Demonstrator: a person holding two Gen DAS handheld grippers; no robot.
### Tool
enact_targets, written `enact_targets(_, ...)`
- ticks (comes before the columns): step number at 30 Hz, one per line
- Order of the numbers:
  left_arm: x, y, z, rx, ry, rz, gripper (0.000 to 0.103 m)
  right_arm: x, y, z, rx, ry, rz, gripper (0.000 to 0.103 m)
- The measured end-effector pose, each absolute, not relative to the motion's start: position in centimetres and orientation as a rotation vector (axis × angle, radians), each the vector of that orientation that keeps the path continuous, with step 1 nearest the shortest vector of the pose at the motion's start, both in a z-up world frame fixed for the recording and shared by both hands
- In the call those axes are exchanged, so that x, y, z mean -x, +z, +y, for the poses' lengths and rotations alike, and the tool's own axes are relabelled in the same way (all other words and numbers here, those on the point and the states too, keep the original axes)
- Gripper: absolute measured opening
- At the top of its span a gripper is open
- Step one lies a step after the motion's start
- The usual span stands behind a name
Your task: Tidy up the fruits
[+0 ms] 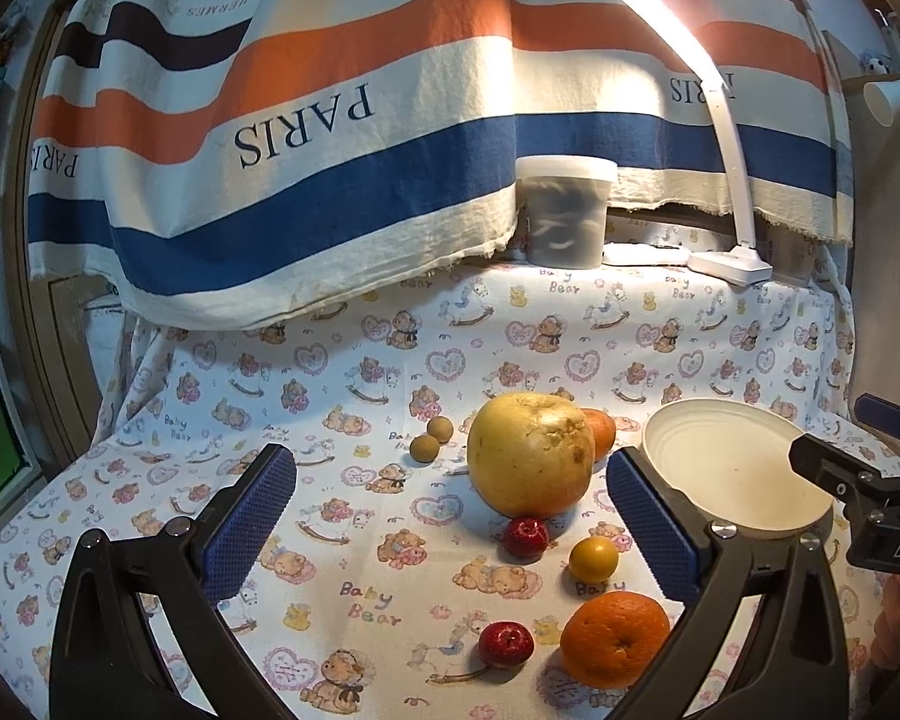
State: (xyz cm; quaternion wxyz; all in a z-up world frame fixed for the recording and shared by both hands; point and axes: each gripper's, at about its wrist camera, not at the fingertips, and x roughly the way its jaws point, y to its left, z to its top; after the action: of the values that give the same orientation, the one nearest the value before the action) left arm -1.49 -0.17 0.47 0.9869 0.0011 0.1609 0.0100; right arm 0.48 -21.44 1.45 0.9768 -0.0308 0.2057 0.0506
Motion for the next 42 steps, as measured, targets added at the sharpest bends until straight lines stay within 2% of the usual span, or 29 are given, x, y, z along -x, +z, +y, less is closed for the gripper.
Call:
enact_targets(8,1.7,0.6,-0.2,-0.003,0.014,0.318,0.103,-0.4,1.4,-21.1,0.08,0.114,0.431,0.102)
enact_targets(15,0.5,0.4,0.1,-0.002,-0.001,0.382,0.103,-0.6,1.2,-20.9,0.09,0.175,0.464,0.102)
enact_targets(18,0.6,1.1,0.9,0.001,0.035,0.364,0.103,-0.8,1.1,-20.7,0.089,0.256,0.501,0.092)
enact_targets(21,1.3,2.1,2.0,0.037,0.044,0.332,0.103,-1.1,0.9,-20.1,0.097,0.338,0.529,0.087)
enact_targets(25,1.5,2.6,2.6,0.058,0.04,0.336,0.103,-2.1,0.1,-18.7,0.081,0.459,0.623,0.072)
enact_targets(30,1.2,2.1,2.4,0.019,0.12,0.318,0.103,-2.0,-1.0,-15.6,0.121,0.559,0.671,0.069)
enact_targets(32,1.1,1.9,2.2,-0.019,0.147,0.31,0.103,-2.0,-1.3,-14.3,0.144,0.587,0.702,0.058)
enact_targets(33,1.2,2.0,2.2,-0.022,0.15,0.306,0.103,-2.2,-1.5,-13.6,0.155,0.599,0.726,0.048)
enact_targets(34,1.4,2.1,2.4,-0.013,0.145,0.298,0.103,-2.3,-1.7,-13.2,0.155,0.615,0.743,0.045)
enact_targets(42,2.2,2.2,0.7,-0.092,0.126,0.247,0.103,-2.9,-2.7,-11.9,0.109,0.689,0.816,0.045)
